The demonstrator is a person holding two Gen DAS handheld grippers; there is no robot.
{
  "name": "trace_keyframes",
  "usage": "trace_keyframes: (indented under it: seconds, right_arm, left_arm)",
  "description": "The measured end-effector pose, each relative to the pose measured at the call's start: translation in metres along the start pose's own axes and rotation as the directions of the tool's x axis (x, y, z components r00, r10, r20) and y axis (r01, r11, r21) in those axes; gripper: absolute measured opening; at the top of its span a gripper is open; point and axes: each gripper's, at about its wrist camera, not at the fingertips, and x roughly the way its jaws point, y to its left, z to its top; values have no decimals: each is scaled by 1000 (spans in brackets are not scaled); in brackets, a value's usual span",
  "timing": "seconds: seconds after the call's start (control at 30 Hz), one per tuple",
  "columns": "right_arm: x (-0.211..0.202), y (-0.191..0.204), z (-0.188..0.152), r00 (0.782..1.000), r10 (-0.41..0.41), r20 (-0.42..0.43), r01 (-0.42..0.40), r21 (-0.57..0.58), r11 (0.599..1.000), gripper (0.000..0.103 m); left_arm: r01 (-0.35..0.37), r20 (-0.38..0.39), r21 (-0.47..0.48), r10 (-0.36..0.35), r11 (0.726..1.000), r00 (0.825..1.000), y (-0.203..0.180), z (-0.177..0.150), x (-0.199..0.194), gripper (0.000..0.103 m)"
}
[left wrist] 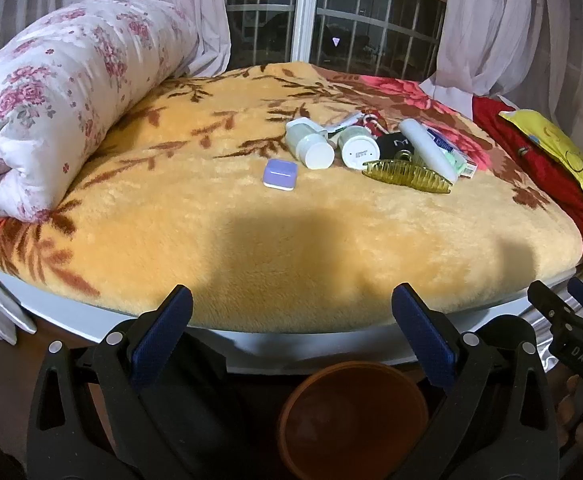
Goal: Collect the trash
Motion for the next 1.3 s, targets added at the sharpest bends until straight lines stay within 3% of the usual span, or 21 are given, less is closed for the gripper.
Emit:
trace_keyframes:
  seconds: [1.0,1.3]
  right_arm:
    - [3,-1,4,1000,-10,-2,10,-12,1000,98]
    - [38,-4,43,999,20,-40,-22,-67,998,98]
  left_arm:
    - [7,-15,6,-7,1000,1000,-4,1,5,97]
    - [12,-21,23,-11,1000,1000,-10,31,34,97]
